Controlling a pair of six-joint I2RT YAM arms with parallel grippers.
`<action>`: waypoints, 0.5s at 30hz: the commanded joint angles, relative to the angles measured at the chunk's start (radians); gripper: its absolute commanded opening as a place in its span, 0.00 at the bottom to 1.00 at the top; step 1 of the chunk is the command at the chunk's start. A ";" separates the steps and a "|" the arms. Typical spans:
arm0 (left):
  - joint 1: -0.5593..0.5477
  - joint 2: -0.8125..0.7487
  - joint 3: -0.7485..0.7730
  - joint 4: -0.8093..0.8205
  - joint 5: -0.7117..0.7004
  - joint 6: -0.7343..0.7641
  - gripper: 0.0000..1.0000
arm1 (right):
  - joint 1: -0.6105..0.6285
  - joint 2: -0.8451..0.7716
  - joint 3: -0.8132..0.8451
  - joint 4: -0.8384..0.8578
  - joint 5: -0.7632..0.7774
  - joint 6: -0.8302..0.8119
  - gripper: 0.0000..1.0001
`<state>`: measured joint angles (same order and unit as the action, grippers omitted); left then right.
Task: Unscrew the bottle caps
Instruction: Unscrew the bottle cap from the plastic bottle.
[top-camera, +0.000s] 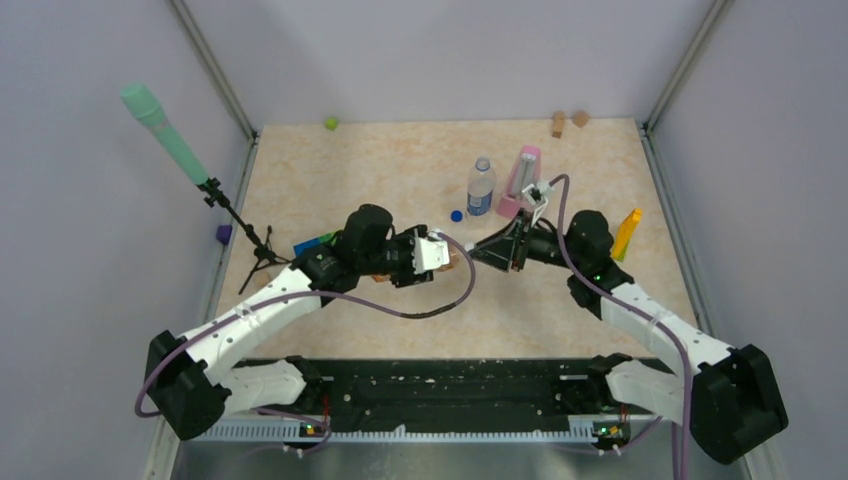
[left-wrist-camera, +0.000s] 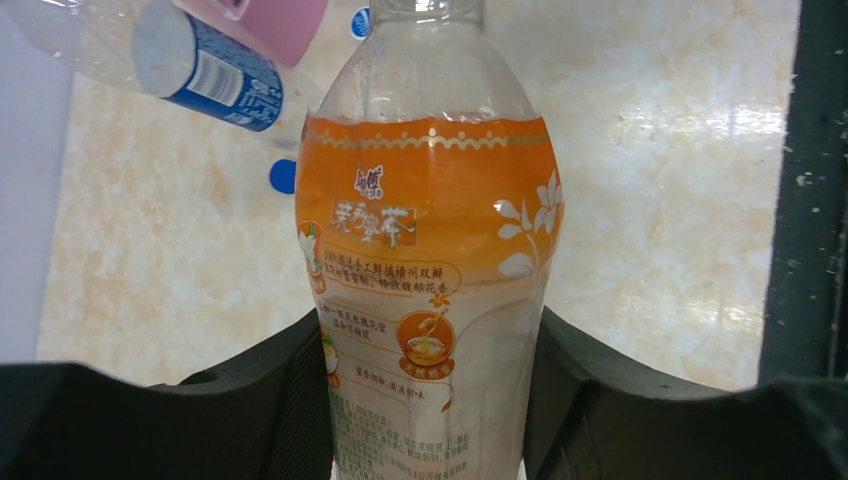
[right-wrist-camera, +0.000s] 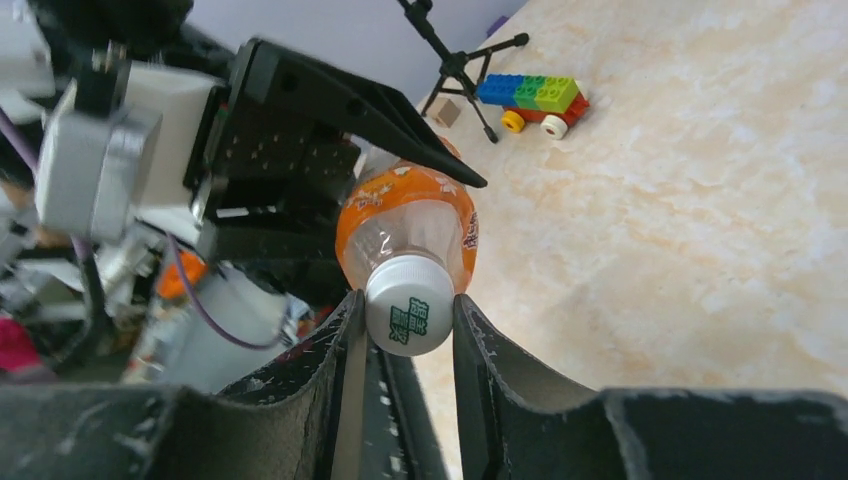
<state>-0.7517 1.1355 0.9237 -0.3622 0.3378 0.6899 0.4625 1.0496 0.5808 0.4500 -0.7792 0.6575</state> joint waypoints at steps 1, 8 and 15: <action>0.016 0.021 0.065 0.037 0.189 -0.060 0.00 | 0.021 -0.044 -0.033 0.155 -0.194 -0.330 0.00; 0.059 0.017 0.099 -0.023 0.370 -0.069 0.00 | 0.021 -0.059 -0.042 0.134 -0.260 -0.708 0.00; 0.076 0.047 0.136 -0.124 0.439 -0.034 0.00 | 0.021 -0.072 -0.028 0.017 -0.265 -1.115 0.00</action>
<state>-0.6697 1.1728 1.0016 -0.4915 0.6170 0.6491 0.4625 0.9905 0.5365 0.5232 -0.9981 -0.1162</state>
